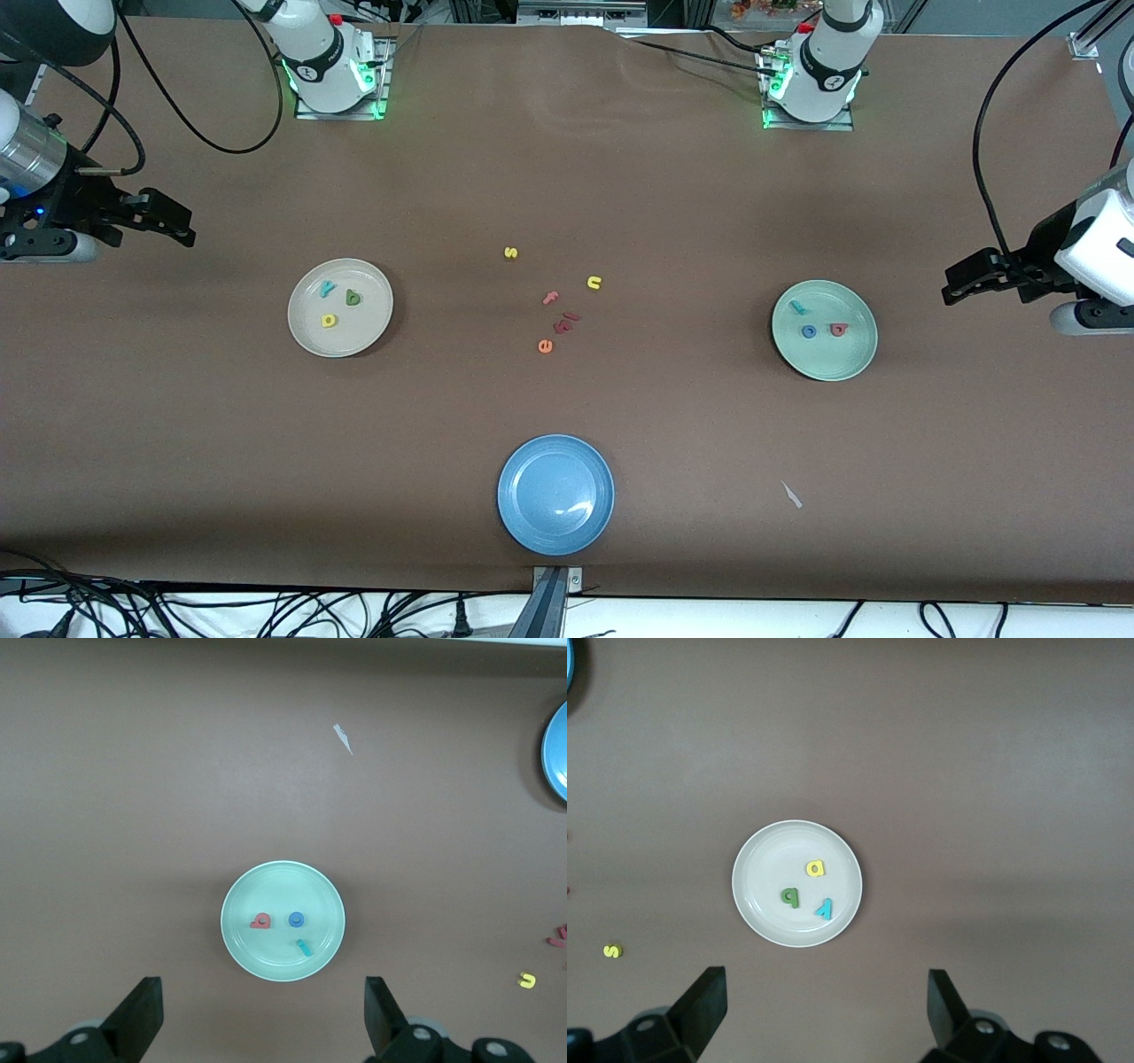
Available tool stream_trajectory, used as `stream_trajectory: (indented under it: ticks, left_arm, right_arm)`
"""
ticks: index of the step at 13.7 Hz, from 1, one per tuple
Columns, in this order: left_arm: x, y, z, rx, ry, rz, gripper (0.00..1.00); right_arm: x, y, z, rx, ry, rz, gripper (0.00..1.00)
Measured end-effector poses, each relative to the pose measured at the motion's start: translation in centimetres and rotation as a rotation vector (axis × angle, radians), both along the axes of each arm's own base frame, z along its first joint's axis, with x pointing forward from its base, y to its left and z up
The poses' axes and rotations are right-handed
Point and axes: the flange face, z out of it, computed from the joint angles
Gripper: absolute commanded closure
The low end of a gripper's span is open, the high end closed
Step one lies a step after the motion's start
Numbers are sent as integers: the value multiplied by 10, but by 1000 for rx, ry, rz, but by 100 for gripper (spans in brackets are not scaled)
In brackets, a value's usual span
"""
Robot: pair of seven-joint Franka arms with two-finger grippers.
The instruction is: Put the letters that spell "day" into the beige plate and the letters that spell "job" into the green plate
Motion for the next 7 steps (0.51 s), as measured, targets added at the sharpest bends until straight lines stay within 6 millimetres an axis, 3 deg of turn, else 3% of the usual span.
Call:
stream_trajectory:
  ticks: [3, 7]
  left_arm:
    - [-3, -10, -1, -1, 10, -16, 0]
    - [-3, -4, -10, 4, 29, -7, 0]
  right_arm:
    - [0, 5, -2, 0, 3, 9, 0]
    - [1, 6, -2, 0, 4, 11, 0]
